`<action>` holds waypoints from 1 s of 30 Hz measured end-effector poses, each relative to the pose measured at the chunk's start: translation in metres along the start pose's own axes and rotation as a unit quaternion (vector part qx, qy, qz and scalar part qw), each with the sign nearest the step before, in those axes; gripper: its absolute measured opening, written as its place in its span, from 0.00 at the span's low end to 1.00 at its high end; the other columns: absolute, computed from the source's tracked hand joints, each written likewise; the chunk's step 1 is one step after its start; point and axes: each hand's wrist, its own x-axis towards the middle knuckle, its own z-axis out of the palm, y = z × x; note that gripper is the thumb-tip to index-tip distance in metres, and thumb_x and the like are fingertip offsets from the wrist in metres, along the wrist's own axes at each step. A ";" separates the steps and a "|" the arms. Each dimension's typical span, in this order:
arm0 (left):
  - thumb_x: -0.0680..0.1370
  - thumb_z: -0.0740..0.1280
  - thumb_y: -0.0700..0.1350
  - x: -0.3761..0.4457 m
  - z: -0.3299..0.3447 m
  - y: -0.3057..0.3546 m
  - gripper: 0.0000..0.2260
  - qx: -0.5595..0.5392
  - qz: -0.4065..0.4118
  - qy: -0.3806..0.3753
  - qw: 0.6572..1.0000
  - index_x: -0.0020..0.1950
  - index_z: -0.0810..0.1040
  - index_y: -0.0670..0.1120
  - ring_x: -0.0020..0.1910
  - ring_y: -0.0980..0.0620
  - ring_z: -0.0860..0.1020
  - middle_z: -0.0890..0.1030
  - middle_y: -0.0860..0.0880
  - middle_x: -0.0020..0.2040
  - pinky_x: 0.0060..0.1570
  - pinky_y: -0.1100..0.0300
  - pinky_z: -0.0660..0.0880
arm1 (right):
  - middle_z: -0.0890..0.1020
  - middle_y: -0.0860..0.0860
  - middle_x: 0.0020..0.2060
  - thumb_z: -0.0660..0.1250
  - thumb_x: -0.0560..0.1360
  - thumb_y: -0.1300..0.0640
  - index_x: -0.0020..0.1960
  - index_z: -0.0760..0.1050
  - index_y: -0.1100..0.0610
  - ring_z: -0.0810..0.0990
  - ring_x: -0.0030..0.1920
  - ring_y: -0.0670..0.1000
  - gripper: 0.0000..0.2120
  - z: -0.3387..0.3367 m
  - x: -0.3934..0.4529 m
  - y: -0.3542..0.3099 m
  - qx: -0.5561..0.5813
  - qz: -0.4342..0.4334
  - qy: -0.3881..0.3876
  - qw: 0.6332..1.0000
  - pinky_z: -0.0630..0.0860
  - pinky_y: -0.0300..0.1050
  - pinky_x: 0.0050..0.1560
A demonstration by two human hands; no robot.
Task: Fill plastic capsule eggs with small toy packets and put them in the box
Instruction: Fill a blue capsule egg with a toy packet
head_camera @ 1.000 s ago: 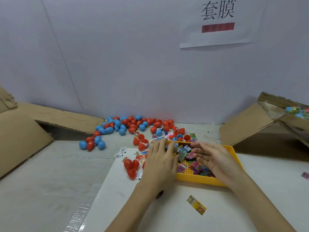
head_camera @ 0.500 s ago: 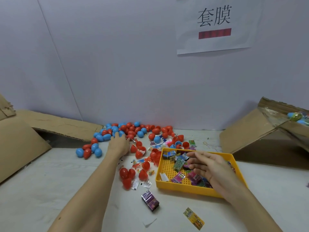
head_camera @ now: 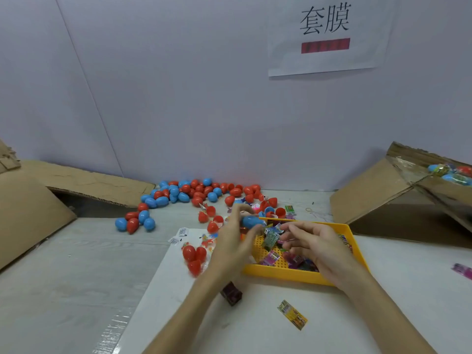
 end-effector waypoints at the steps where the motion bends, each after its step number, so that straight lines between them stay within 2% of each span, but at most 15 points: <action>1: 0.82 0.69 0.46 -0.008 0.012 0.004 0.11 -0.001 0.010 -0.009 1.000 0.61 0.70 0.53 0.50 0.58 0.82 0.82 0.55 0.52 0.49 0.63 0.80 | 0.87 0.59 0.49 0.68 0.82 0.57 0.58 0.84 0.60 0.87 0.48 0.55 0.10 0.001 -0.002 0.000 -0.009 -0.009 -0.015 1.000 0.84 0.42 0.45; 3: 0.82 0.67 0.49 -0.018 0.026 0.008 0.12 0.052 0.039 -0.030 0.997 0.63 0.68 0.55 0.52 0.59 0.80 0.82 0.56 0.54 0.48 0.63 0.79 | 0.87 0.56 0.52 0.71 0.79 0.53 0.60 0.84 0.58 0.87 0.52 0.55 0.13 0.003 -0.004 0.000 -0.018 -0.020 -0.042 0.999 0.84 0.44 0.49; 6: 0.83 0.67 0.50 -0.022 0.027 0.006 0.13 0.121 0.062 -0.034 0.990 0.65 0.69 0.54 0.52 0.57 0.80 0.82 0.54 0.55 0.49 0.55 0.79 | 0.88 0.53 0.52 0.74 0.76 0.53 0.59 0.85 0.53 0.87 0.52 0.56 0.12 0.002 -0.006 -0.001 -0.069 -0.029 -0.053 0.996 0.84 0.45 0.51; 8: 0.81 0.69 0.50 -0.023 0.025 0.005 0.16 0.119 0.074 -0.043 0.989 0.67 0.70 0.52 0.56 0.56 0.79 0.81 0.53 0.58 0.53 0.55 0.79 | 0.88 0.52 0.51 0.75 0.76 0.52 0.57 0.86 0.51 0.87 0.51 0.56 0.10 0.003 -0.006 -0.001 -0.077 -0.029 -0.046 0.996 0.84 0.44 0.49; 11: 0.80 0.71 0.45 -0.023 0.022 0.005 0.19 0.088 0.108 -0.041 0.989 0.70 0.72 0.47 0.61 0.57 0.77 0.79 0.53 0.63 0.60 0.60 0.77 | 0.88 0.55 0.51 0.74 0.75 0.49 0.57 0.85 0.55 0.87 0.50 0.55 0.14 0.005 -0.007 -0.001 -0.036 -0.028 -0.022 0.999 0.83 0.43 0.48; 14: 0.81 0.70 0.40 -0.022 0.021 0.004 0.15 0.079 0.130 -0.014 0.988 0.67 0.75 0.46 0.57 0.55 0.79 0.79 0.53 0.60 0.56 0.59 0.79 | 0.87 0.57 0.45 0.72 0.77 0.48 0.55 0.85 0.59 0.85 0.42 0.53 0.15 0.006 -0.007 0.000 -0.049 -0.024 -0.012 0.998 0.82 0.40 0.42; 18: 0.82 0.68 0.45 -0.022 0.020 0.006 0.10 0.042 0.104 0.001 0.994 0.64 0.77 0.48 0.53 0.55 0.81 0.81 0.57 0.54 0.52 0.63 0.78 | 0.87 0.56 0.40 0.67 0.81 0.46 0.57 0.82 0.58 0.84 0.36 0.50 0.15 0.011 -0.006 -0.002 -0.068 -0.024 -0.008 0.997 0.81 0.38 0.36; 20: 0.82 0.68 0.46 -0.021 0.019 0.005 0.09 0.027 0.082 0.010 0.996 0.62 0.78 0.48 0.52 0.56 0.81 0.82 0.59 0.52 0.51 0.63 0.79 | 0.87 0.54 0.41 0.68 0.81 0.52 0.60 0.80 0.56 0.85 0.37 0.51 0.11 0.011 -0.006 -0.002 -0.081 -0.038 -0.017 0.996 0.82 0.39 0.37; 23: 0.82 0.69 0.49 -0.019 0.018 0.002 0.10 0.022 0.055 0.015 0.998 0.61 0.80 0.48 0.50 0.57 0.82 0.83 0.57 0.50 0.50 0.60 0.80 | 0.88 0.55 0.42 0.69 0.82 0.56 0.59 0.81 0.58 0.85 0.38 0.51 0.09 0.009 -0.006 -0.001 -0.114 -0.057 -0.023 0.992 0.80 0.39 0.36; 27: 0.78 0.73 0.49 -0.016 0.012 0.003 0.18 0.004 0.053 -0.024 0.998 0.67 0.77 0.49 0.53 0.55 0.82 0.82 0.55 0.55 0.52 0.62 0.80 | 0.87 0.58 0.39 0.69 0.80 0.50 0.56 0.82 0.61 0.81 0.32 0.51 0.14 0.009 -0.007 0.000 -0.103 -0.057 -0.019 0.993 0.77 0.37 0.32; 30: 0.78 0.73 0.44 -0.016 0.012 0.003 0.15 0.012 0.074 -0.029 0.997 0.64 0.79 0.47 0.53 0.54 0.82 0.82 0.54 0.55 0.52 0.59 0.80 | 0.86 0.59 0.39 0.68 0.81 0.48 0.55 0.82 0.61 0.80 0.31 0.52 0.16 0.010 -0.006 0.000 -0.095 -0.054 -0.016 0.994 0.76 0.37 0.30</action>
